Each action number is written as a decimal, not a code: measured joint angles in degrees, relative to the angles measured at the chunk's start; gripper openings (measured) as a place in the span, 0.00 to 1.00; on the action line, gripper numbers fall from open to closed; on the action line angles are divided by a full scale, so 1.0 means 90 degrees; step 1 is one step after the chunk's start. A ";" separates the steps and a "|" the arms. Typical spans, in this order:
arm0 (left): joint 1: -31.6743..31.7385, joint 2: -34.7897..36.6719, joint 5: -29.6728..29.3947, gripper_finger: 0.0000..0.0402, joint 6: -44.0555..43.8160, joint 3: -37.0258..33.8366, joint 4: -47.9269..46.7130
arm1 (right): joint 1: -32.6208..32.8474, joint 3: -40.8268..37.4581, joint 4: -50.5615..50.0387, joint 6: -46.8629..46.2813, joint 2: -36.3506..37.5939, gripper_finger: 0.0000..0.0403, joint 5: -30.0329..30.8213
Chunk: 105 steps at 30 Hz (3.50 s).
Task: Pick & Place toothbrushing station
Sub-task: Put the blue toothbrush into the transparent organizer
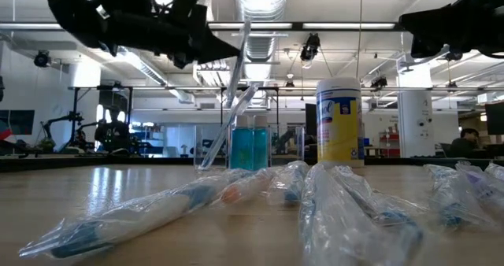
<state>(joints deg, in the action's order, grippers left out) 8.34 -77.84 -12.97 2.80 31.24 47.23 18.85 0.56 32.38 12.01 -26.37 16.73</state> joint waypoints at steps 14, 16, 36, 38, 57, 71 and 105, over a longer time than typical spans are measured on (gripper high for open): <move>-0.0002 -0.0467 -0.0407 0.00 0.0124 -0.1034 0.1285 | -0.0002 0.0000 0.0045 -0.0158 -0.0005 0.02 0.0000; -0.0002 -0.0588 -0.0406 0.00 0.0124 -0.1107 0.1343 | -0.0001 0.0000 0.0048 -0.0168 -0.0005 0.02 0.0000; 0.0002 -0.1559 -0.0562 0.00 -0.0286 -0.1141 0.1500 | -0.0002 0.0000 0.0100 -0.0170 -0.0005 0.02 0.0041; 0.0002 -0.1588 -0.0562 0.00 -0.0301 -0.1141 0.1495 | 0.0000 0.0000 0.0100 -0.0175 -0.0005 0.02 0.0040; -0.0003 -0.1523 -0.0512 0.28 -0.0352 -0.1139 0.1536 | -0.0002 0.0000 0.0104 -0.0217 -0.0002 0.02 0.0039; -0.0112 0.0633 0.0627 0.43 0.0093 -0.1192 -0.0021 | -0.0002 0.0000 0.0100 -0.0289 -0.0002 0.02 0.0039; -0.0321 0.5992 0.1903 0.01 0.1178 -0.1432 -0.4281 | -0.0002 0.0000 0.0104 0.0005 -0.0010 0.02 0.0039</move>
<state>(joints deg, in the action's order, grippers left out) 5.45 -23.92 4.16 13.41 18.35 8.69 18.83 0.56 33.32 12.06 -26.46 17.08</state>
